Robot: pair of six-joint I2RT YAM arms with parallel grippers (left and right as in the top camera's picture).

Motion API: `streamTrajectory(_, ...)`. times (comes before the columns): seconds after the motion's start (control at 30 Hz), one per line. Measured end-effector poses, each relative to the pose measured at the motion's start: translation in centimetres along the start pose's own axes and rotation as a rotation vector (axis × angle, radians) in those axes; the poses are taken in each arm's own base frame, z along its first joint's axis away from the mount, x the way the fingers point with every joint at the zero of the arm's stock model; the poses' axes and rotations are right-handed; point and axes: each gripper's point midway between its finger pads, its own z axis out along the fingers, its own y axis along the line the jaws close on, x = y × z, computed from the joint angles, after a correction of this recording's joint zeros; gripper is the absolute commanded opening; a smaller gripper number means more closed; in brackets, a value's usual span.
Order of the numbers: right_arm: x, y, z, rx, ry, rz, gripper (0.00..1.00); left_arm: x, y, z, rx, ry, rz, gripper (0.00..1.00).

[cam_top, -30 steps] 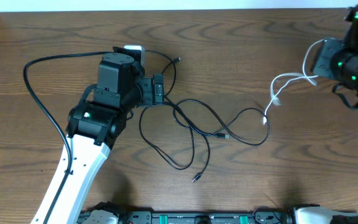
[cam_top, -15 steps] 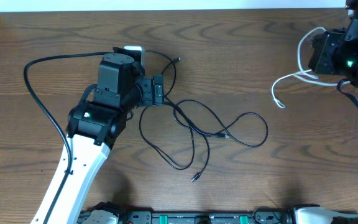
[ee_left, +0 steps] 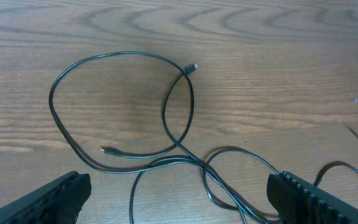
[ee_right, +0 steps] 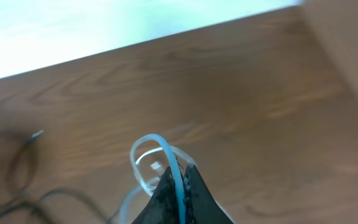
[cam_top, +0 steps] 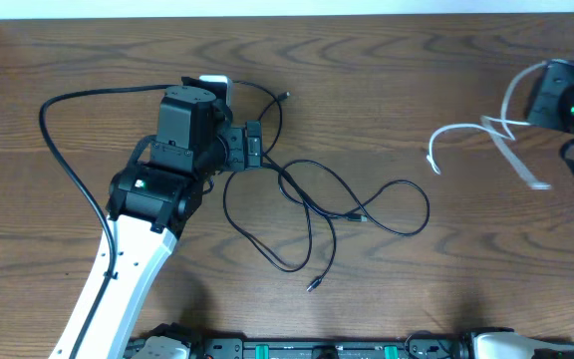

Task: Untangle cables
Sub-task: 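Carry the white cable to the upper right corner and drop it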

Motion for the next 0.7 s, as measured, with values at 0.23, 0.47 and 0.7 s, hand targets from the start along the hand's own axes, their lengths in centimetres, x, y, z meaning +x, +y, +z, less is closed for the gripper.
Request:
streamTrajectory(0.23,-2.1,-7.9,0.2,0.281,-0.084,0.176,0.01,0.2,0.0,0.4,-0.003,0.012,0.0,0.96)
streamTrajectory(0.47,-3.8,-16.1,1.0,0.504,-0.148,0.351,0.01,0.4,0.1,0.8,-0.006,0.025,0.0,0.96)
streamTrajectory(0.7,-5.2,-21.4,6.3,0.606,-0.137,0.421,0.01,0.4,0.1,0.8,-0.005,0.025,0.0,0.96)
